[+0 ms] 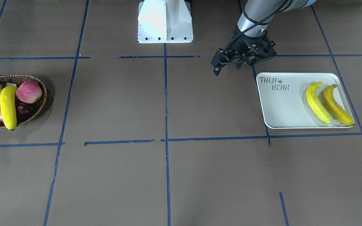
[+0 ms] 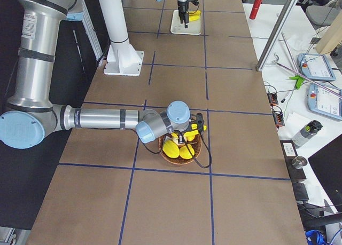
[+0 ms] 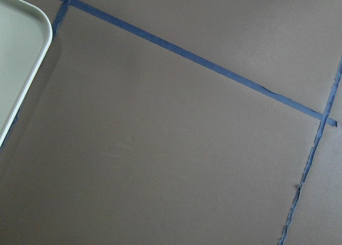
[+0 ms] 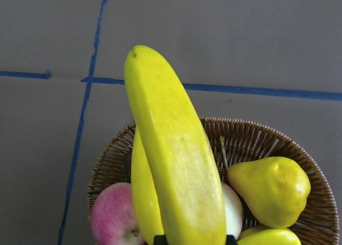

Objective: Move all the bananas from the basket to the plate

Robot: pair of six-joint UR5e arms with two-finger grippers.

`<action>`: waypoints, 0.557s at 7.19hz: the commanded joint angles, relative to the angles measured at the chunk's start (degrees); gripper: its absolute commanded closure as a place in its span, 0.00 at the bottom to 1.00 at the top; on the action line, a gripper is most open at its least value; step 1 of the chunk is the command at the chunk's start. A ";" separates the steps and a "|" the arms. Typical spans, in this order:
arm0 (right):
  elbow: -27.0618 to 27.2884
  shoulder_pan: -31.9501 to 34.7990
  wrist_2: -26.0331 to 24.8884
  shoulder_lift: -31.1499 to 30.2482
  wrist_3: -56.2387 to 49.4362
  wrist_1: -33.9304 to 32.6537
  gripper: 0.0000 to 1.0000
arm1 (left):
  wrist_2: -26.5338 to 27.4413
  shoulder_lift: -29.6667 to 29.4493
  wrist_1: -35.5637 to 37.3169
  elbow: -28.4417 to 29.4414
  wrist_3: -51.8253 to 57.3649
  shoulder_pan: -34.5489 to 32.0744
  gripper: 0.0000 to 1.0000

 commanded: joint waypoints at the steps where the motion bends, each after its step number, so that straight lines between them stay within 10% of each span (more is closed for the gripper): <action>1: 5.38 -0.77 -0.07 5.10 6.27 -0.70 1.00 | -0.26 -0.81 -0.68 -0.29 -0.21 0.15 0.01; 4: 7.22 -19.27 -10.91 19.80 34.30 -0.08 1.00 | -0.35 -1.96 -10.29 -0.12 -6.86 0.15 0.01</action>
